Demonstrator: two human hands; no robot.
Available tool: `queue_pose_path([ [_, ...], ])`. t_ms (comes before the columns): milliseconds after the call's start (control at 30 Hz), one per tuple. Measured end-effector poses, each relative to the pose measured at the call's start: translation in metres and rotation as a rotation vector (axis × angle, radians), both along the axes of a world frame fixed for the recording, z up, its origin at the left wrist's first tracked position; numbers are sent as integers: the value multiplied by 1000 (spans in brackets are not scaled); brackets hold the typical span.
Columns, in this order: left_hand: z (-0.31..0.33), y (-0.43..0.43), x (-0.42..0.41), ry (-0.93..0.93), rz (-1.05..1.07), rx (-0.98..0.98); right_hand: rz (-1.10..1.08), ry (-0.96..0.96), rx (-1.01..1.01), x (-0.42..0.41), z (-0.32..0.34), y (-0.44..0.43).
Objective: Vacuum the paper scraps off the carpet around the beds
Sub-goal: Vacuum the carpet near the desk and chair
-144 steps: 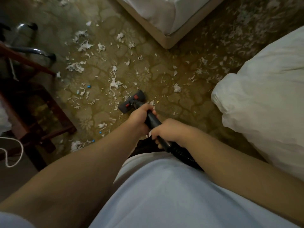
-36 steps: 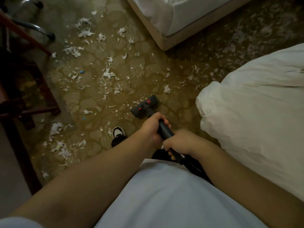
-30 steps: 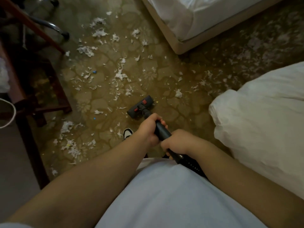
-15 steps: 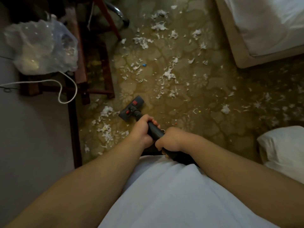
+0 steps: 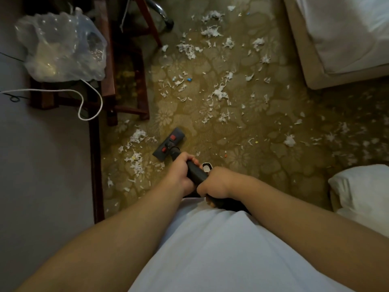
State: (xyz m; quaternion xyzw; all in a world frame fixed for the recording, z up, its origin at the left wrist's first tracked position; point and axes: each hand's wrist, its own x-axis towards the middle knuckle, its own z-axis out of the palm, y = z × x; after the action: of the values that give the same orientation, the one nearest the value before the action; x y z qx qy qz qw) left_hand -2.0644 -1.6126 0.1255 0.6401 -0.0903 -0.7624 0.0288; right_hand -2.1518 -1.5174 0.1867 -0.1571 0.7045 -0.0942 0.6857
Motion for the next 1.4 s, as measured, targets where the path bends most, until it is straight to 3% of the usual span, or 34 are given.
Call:
queue_pose_path([
  [533, 4, 280, -30, 55, -247, 15, -202, 99, 55, -2, 29, 290],
  [800, 10, 357, -44, 72, -424, 84, -361, 131, 113, 5, 34, 372],
  [1100, 12, 328, -25, 84, -326, 102, -356, 83, 82, 17, 27, 346],
  [1400, 2, 181, 50, 53, -57, 83, -125, 79, 68, 65, 16, 185],
])
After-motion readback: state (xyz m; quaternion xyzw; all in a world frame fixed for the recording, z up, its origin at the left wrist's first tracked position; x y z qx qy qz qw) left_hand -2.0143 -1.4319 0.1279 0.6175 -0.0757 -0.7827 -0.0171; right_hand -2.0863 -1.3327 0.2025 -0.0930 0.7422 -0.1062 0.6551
